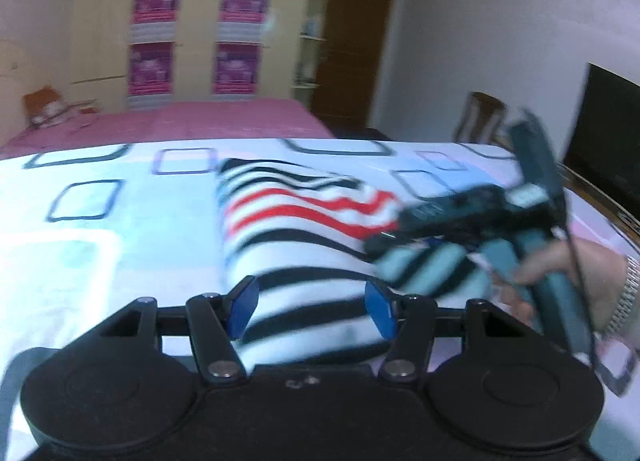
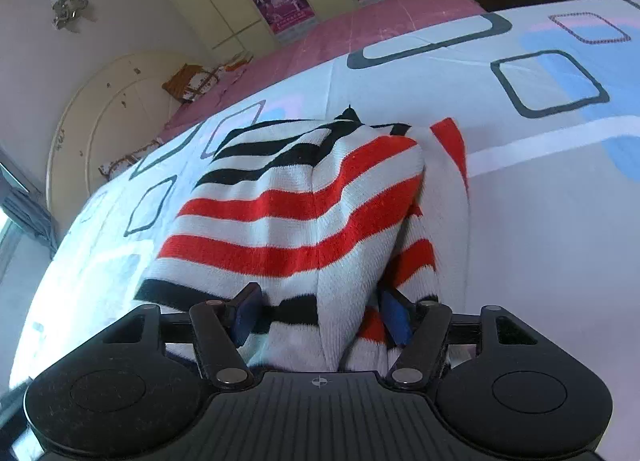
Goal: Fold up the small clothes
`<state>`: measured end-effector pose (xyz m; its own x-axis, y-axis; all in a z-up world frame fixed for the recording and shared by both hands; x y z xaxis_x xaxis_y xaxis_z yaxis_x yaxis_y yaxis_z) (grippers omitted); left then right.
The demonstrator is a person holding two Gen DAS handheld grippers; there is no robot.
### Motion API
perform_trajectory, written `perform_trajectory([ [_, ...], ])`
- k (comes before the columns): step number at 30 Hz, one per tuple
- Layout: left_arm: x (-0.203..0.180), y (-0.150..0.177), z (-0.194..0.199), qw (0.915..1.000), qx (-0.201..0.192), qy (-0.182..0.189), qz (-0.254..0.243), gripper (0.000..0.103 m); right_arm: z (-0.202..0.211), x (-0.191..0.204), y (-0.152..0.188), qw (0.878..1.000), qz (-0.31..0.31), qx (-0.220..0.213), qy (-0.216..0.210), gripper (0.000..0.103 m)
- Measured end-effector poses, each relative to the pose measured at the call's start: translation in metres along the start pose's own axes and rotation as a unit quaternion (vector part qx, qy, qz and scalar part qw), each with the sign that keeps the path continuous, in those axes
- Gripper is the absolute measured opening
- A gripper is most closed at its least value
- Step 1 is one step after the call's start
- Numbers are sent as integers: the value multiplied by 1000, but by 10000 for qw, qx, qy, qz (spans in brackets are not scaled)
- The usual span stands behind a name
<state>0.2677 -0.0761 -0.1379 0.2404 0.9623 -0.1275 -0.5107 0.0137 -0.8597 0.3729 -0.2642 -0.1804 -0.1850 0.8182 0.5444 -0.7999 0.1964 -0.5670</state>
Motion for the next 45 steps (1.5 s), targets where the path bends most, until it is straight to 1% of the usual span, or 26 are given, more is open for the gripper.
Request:
perform_trajectory([
  [1, 7, -2, -5, 9999, 17, -100, 91, 58, -3, -3, -1, 10000, 11, 15, -16, 41],
  [2, 9, -7, -8, 9998, 19, -145, 168, 58, -4, -3, -1, 10000, 38, 7, -4, 39],
  [4, 13, -15, -18, 9994, 22, -184, 282, 58, -5, -1, -3, 9998, 187, -37, 37, 28],
  [5, 13, -17, -24, 9992, 23, -195, 334, 58, -4, 1, -4, 9996, 264, -76, 38, 25],
  [7, 12, -22, -29, 9989, 20, -160, 444, 58, 1, 7, -10, 9982, 534, -256, 91, 22],
  [9, 9, -23, -33, 9987, -14, -131, 487, 58, 10, 14, -19, 9950, 824, -545, 164, 22],
  [12, 3, -26, -45, 9990, -18, -89, 436, 58, 21, 10, -29, 9915, 980, -815, 239, 22],
  [14, -1, -22, -55, 9991, 131, -29, 397, 58, 19, -3, -24, 9941, 767, -716, 277, 22],
  [15, -1, -19, -59, 9990, 202, -9, 388, 60, 14, -14, -16, 9963, 554, -578, 315, 22],
  [16, -3, -14, -65, 9988, 332, -3, 362, 60, 7, -21, -9, 9971, 466, -461, 381, 22],
  [17, -4, -10, -68, 9987, 403, -16, 317, 60, 2, -27, -2, 9972, 446, -426, 425, 22],
  [19, -5, -4, -69, 9991, 363, -67, 218, 61, 4, -33, 0, 9977, 239, -532, 344, 22],
  [22, 1, -3, -67, 9986, 418, -31, 327, 61, 14, -29, -4, 9977, 234, -545, 318, 23],
  [25, 3, -4, -68, 9982, 466, 30, 365, 61, 33, -32, -3, 9982, 84, -548, 240, 23],
  [29, 1, -5, -69, 9983, 465, 23, 348, 61, 60, -35, 7, 9982, -17, -586, 159, 23],
  [34, 1, -5, -70, 9983, 472, 13, 352, 61, 82, -31, 21, 9982, -35, -593, 79, 23],
  [38, 0, -5, -72, 9982, 488, -10, 345, 61, 89, -25, 32, 9988, -10, -488, 28, 23],
  [41, -1, -5, -72, 9983, 482, -12, 319, 61, 86, -23, 41, 9991, 115, -387, 154, 23],
  [42, -1, -5, -72, 9984, 481, -17, 311, 61, 85, -23, 44, 9988, 159, -390, 242, 23],
  [45, -1, -5, -72, 9984, 483, -17, 289, 61, 86, -27, 45, 9986, 44, -460, 255, 23],
])
Point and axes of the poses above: each gripper's, at about its wrist camera, not at the fingertips, and z roughly against the way its jaws point, x to its left, y to its underside, the point moved 4 cm from there along -z, roughly the way its jaws point, and after that the axes turned 4 degrees about -x, right-handed, at the moved point
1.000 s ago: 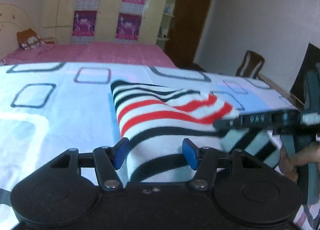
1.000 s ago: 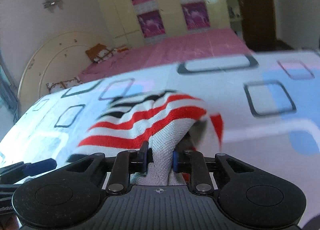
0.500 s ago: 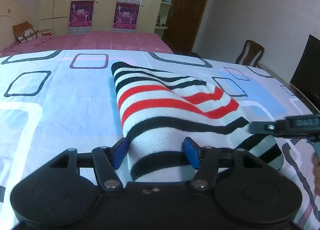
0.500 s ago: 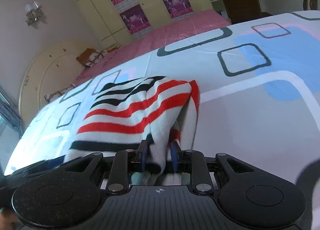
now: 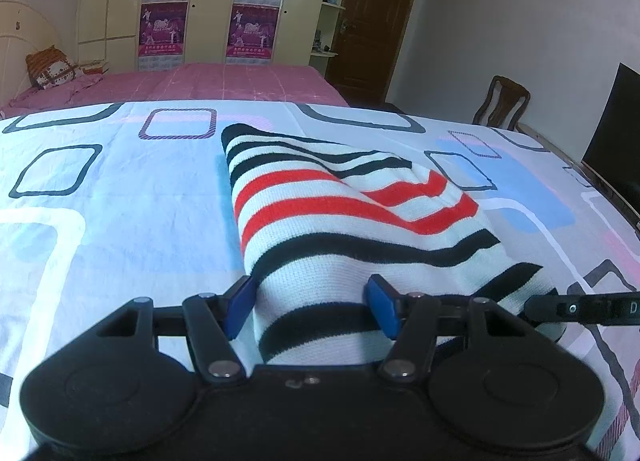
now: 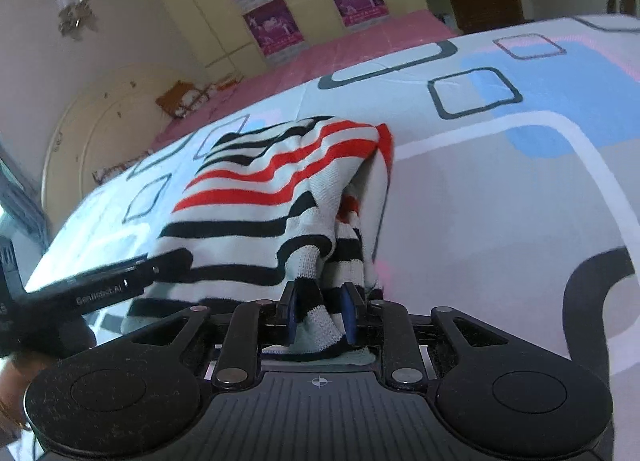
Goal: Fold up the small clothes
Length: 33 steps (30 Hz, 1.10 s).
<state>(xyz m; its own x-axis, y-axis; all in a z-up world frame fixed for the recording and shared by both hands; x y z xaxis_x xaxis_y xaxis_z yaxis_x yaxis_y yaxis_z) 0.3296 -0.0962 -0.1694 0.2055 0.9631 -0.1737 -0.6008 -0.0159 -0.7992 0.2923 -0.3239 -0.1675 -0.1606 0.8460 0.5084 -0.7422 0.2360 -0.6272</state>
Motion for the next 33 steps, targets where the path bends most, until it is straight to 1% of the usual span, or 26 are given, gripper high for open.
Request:
perform_trajectory([
  [1, 0, 0, 0, 10000, 5, 0, -10, 61, 1, 0, 0, 10000, 34, -9, 50, 21],
  [3, -1, 0, 1, 10000, 19, 13, -41, 61, 1, -7, 2, 9998, -45, 8, 170, 12],
  [4, -3, 0, 1, 10000, 30, 33, -76, 62, -2, -15, 6, 9994, -154, 70, 298, 12],
  [5, -5, 1, 0, 9999, 33, 14, -131, 62, -7, -23, 11, 9988, -317, 153, 328, 12],
  [7, -8, 3, 0, 9996, 1, -54, -270, 61, -11, -33, 16, 9973, -678, 141, 223, 12],
  [10, -8, 2, 0, 9997, 40, -39, -241, 61, -9, -29, 14, 9980, -566, 174, 216, 13],
  [12, -10, 2, 0, 9996, 66, -39, -258, 61, -2, -23, 7, 9987, -469, 157, 138, 14],
  [14, -10, 1, 1, 9997, 91, -30, -234, 61, 7, -14, -2, 9996, -245, 33, 143, 21],
  [15, -10, 0, 1, 9997, 99, -27, -216, 61, 10, -8, -8, 9998, -113, -80, 148, 39],
  [16, -10, -1, 1, 9997, 105, -26, -208, 61, 11, -4, -12, 9997, -22, -163, 152, 55],
  [17, -10, -2, 2, 9997, 107, -22, -212, 60, 11, 1, -17, 9996, 47, -238, 143, 56],
  [19, -10, -5, 4, 9997, 101, -13, -205, 59, 2, 6, -25, 9996, 84, -252, 131, 56],
  [25, -9, -19, 7, 9998, 56, 3, -215, 57, -27, 3, -47, 9994, -163, -268, 156, 56],
  [28, -9, -28, 5, 9997, 56, -33, -221, 57, -38, 3, -55, 9994, -178, -245, 171, 56],
  [33, -6, -41, -7, 9995, 63, -225, -204, 57, -57, 0, -71, 9992, -236, -192, 271, 56],
])
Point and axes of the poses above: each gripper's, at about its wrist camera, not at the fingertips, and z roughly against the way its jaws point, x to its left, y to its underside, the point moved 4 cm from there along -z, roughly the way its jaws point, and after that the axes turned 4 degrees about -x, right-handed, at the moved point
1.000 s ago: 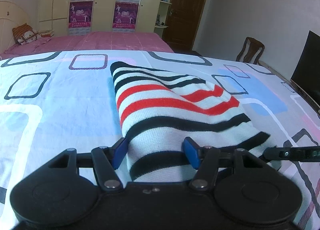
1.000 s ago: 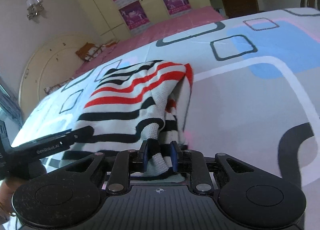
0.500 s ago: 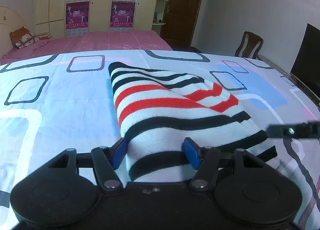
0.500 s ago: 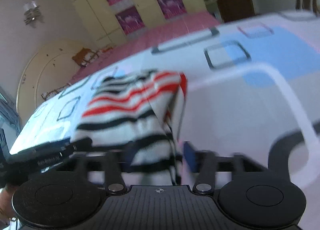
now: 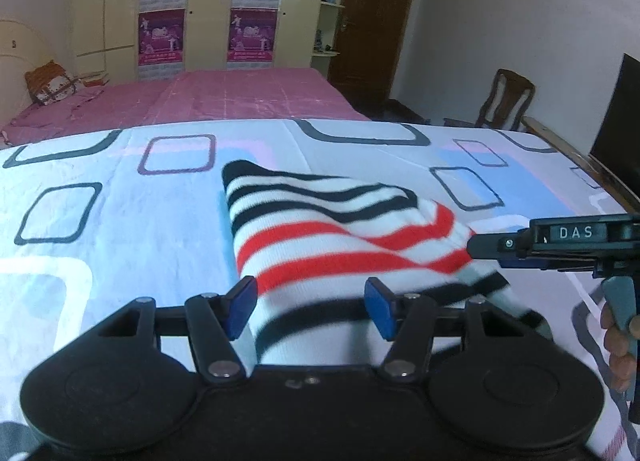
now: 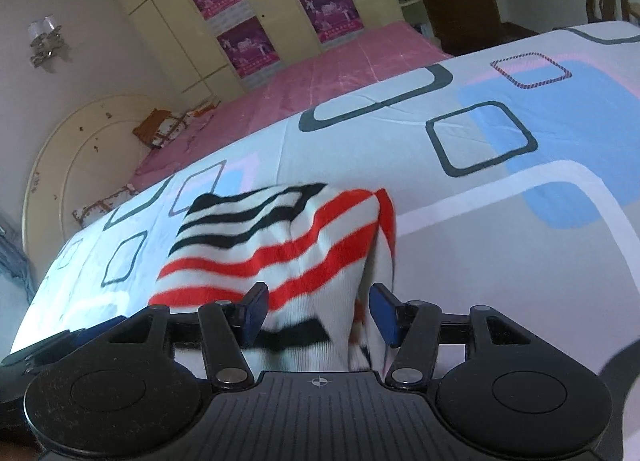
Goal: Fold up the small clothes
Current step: 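Fold the held edge over the bundle with the right gripper while the left gripper holds it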
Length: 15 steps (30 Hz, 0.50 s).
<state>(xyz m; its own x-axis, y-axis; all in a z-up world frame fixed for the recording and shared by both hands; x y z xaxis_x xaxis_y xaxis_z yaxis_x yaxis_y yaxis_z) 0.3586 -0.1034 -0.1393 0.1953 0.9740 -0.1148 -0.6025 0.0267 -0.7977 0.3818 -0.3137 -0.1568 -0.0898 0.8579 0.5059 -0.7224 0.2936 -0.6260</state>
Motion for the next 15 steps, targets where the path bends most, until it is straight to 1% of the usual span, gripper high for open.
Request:
perform_trajectory([
  [3, 5, -9, -10, 9999, 2, -134, -10, 57, -11, 0, -9, 9999, 81, 17, 78, 56],
  [7, 15, -19, -25, 9996, 36, -246, 154, 57, -29, -3, -18, 9998, 108, 103, 146, 56],
  [15, 32, -33, -56, 9985, 90, -363, 400, 57, -60, -10, -31, 9997, -6, 210, 157, 55],
])
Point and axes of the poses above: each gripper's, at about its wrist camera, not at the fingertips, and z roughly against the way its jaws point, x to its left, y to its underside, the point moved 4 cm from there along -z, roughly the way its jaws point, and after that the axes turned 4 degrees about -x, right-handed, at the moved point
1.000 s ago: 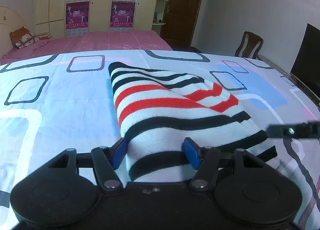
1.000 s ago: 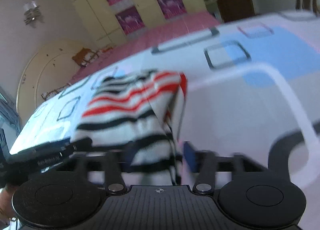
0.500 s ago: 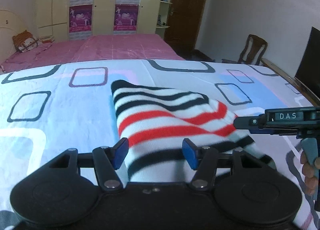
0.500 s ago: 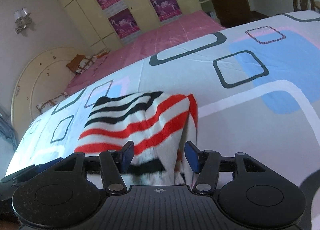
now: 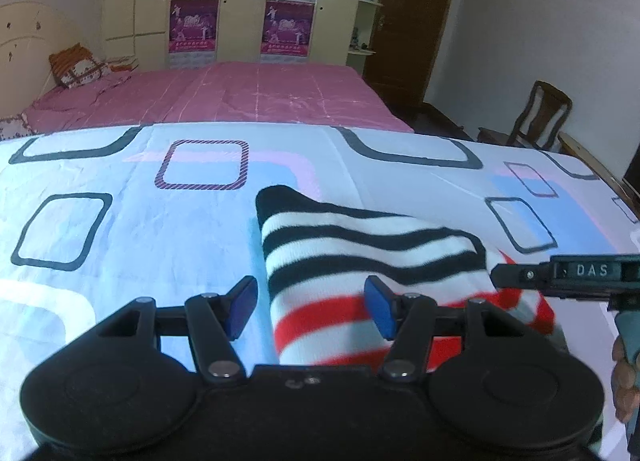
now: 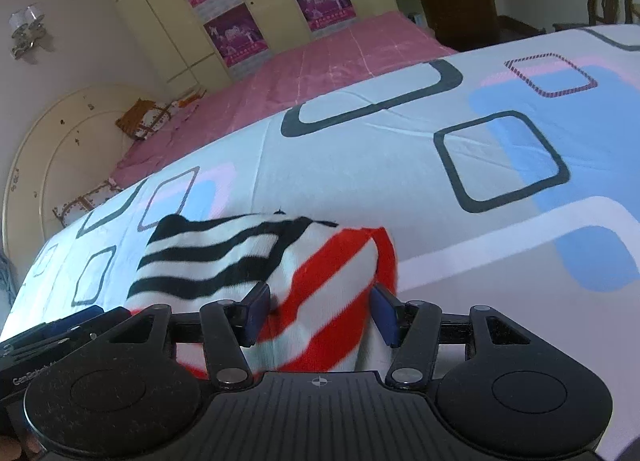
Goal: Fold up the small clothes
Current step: 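Fold the held edge over the bundle with the right gripper while the left gripper holds it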
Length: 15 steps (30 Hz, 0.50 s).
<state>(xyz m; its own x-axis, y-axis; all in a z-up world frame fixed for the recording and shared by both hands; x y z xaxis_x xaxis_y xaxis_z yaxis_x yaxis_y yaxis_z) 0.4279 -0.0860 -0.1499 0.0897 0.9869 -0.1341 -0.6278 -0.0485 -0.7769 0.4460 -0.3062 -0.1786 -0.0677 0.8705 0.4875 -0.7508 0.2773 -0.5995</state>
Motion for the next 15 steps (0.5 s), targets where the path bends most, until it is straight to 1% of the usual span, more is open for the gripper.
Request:
perform_trajectory([
  [2, 3, -1, -7, 9999, 33, -23, 124, 57, -4, 0, -1, 10000, -3, -19, -20, 55],
  [4, 6, -1, -13, 9996, 62, -30, 258, 57, -6, 1, -2, 9999, 41, -74, -80, 25],
  [6, 8, 0, -20, 9993, 123, -36, 361, 57, -7, 3, -2, 9998, 118, -139, -82, 21],
  [7, 7, 1, -23, 9992, 140, -33, 385, 57, -7, 3, -2, 9997, 168, -172, -78, 17],
  [9, 6, 3, -25, 9991, 146, -25, 410, 55, -6, 4, -2, 9992, 287, -276, -68, 13],
  [11, 3, 4, -25, 9990, 143, 32, 422, 51, 1, 4, -1, 9978, 482, -450, -15, 11],
  [12, 1, 5, -24, 9990, 129, 43, 415, 52, 4, 2, 2, 9968, 591, -523, 107, 11],
  [13, -2, 7, -24, 9992, 123, 59, 384, 52, 2, -4, 7, 9962, 663, -487, 275, 11],
  [14, -4, 11, -26, 9993, 164, 24, 322, 54, -5, -11, 12, 9967, 643, -318, 372, 11],
  [15, -4, 14, -29, 9994, 211, -12, 291, 54, -14, -17, 19, 9980, 543, -94, 304, 11],
])
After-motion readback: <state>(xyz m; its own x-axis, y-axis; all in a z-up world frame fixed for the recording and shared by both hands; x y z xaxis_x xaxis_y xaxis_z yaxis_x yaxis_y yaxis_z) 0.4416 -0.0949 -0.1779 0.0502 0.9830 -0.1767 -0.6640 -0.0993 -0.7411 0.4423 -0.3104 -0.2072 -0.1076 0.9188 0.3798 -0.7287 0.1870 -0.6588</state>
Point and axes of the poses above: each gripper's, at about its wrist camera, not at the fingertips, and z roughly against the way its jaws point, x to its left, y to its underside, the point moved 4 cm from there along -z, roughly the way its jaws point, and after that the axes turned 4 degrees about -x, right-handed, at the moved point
